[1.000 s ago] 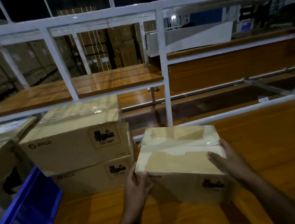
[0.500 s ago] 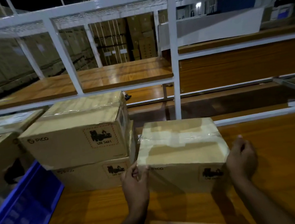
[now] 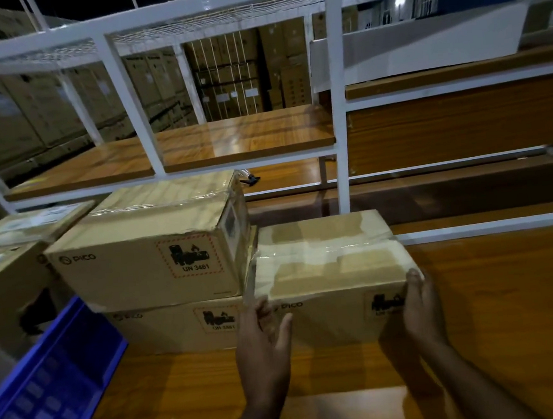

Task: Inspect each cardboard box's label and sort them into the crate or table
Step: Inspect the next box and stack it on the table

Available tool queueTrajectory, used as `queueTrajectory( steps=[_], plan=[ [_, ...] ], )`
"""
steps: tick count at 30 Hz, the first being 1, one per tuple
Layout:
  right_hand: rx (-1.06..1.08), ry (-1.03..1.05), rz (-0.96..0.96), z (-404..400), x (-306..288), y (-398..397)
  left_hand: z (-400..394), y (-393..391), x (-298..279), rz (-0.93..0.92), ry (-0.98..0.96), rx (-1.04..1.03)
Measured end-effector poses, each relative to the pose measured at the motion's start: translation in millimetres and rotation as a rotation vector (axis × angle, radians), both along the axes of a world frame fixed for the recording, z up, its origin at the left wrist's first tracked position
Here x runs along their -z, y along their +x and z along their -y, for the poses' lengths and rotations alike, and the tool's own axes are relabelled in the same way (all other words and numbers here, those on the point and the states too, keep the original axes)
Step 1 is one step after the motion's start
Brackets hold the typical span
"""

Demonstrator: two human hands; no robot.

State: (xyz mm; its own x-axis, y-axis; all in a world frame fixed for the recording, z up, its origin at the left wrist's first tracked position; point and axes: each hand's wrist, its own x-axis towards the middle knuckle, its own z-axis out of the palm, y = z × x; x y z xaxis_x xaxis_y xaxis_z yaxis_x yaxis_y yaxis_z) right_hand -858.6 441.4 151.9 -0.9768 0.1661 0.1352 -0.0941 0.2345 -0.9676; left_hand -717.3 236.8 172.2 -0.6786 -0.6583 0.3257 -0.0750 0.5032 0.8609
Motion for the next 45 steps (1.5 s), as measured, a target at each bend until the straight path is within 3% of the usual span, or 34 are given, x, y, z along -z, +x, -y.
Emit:
queueTrajectory(
  steps=[3, 5, 9, 12, 17, 19, 22, 25, 30, 40, 45],
  plan=[
    [-0.029, -0.016, 0.042, -1, -2, -13, 1, -4, 3, 0.071, -0.354, 0.132],
    [-0.040, 0.019, 0.035, -3, -2, -14, 4, -8, 3, 0.152, -0.473, 0.201],
    [0.085, 0.247, -0.129, -1, -3, -3, 8, -15, 7, 0.213, -0.523, 0.237],
    [0.037, 0.435, -0.313, 5, 0, -1, 9, -16, 8, 0.225, -0.523, 0.232],
    [0.012, 0.551, -0.308, 10, 5, -4, 15, -18, 10, 0.208, -0.532, 0.247],
    [0.037, 0.686, -0.346, 10, -1, -3, 17, -17, 10, 0.231, -0.554, 0.253],
    [-0.077, 0.929, -0.483, 19, -9, 1, 16, -17, 9, 0.332, -0.768, 0.254],
    [-0.258, 1.014, -0.489, 38, -12, 9, 15, -27, 9, 0.417, -0.978, 0.299],
    [-0.291, 1.046, -0.493, 43, -8, 10, 19, -45, 2, 0.519, -1.047, 0.321],
    [-0.314, 1.089, -0.475, 42, -11, 12, 24, -49, 4, 0.512, -1.041, 0.344],
    [-0.368, 0.925, -0.491, 53, -18, 29, 29, -28, -2, 0.389, -0.925, 0.372]
  ],
)
